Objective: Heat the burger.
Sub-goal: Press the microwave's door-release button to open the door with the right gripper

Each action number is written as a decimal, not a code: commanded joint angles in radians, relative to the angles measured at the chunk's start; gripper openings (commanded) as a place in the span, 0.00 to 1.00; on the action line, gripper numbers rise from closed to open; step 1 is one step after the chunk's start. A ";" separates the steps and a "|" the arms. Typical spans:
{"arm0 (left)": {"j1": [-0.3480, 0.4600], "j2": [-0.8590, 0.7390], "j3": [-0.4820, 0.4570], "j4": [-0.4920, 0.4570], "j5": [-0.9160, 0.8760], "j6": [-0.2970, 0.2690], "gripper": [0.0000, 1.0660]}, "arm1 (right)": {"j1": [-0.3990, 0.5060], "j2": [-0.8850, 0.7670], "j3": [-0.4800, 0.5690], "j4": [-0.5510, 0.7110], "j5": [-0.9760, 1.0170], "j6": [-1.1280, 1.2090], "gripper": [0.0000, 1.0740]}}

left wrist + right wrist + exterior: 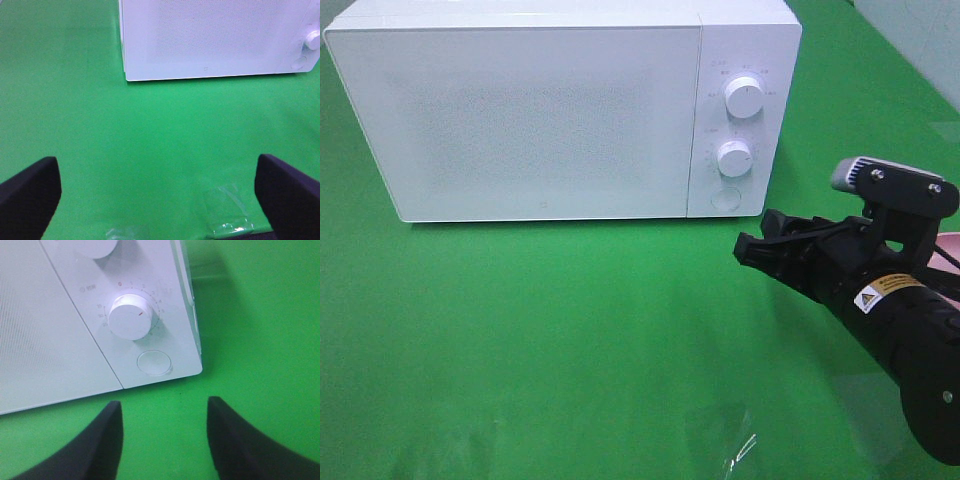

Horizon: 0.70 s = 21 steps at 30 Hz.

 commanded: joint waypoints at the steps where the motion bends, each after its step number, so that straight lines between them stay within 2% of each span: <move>1: -0.005 -0.022 0.000 -0.005 -0.005 0.003 0.92 | 0.003 -0.002 -0.001 -0.002 -0.147 0.224 0.26; 2: -0.005 -0.022 0.000 -0.005 -0.005 0.003 0.92 | 0.003 -0.002 -0.001 -0.002 -0.147 0.365 0.19; 3: -0.005 -0.022 0.000 -0.005 -0.005 0.003 0.92 | 0.003 -0.002 -0.001 -0.002 -0.147 0.365 0.19; 4: -0.005 -0.022 0.000 -0.005 -0.005 0.003 0.92 | 0.003 -0.002 -0.001 -0.004 -0.146 0.546 0.14; 5: -0.005 -0.022 0.000 -0.005 -0.005 0.003 0.92 | 0.003 -0.002 -0.001 -0.004 -0.146 0.546 0.14; 6: -0.005 -0.022 0.000 -0.005 -0.005 0.003 0.92 | 0.003 -0.002 -0.001 -0.012 -0.146 0.720 0.10; 8: -0.005 -0.022 0.000 -0.005 -0.005 0.003 0.92 | 0.003 -0.002 -0.001 -0.020 -0.146 0.811 0.08; 9: -0.005 -0.022 0.000 -0.005 -0.005 0.003 0.92 | 0.003 -0.002 -0.001 -0.032 -0.146 0.960 0.05; 13: -0.005 -0.022 0.000 -0.005 -0.005 0.003 0.92 | 0.003 -0.002 -0.001 -0.059 -0.134 1.104 0.00; 21: -0.005 -0.022 0.000 -0.005 -0.005 0.003 0.92 | 0.003 -0.002 -0.011 -0.049 -0.022 1.141 0.00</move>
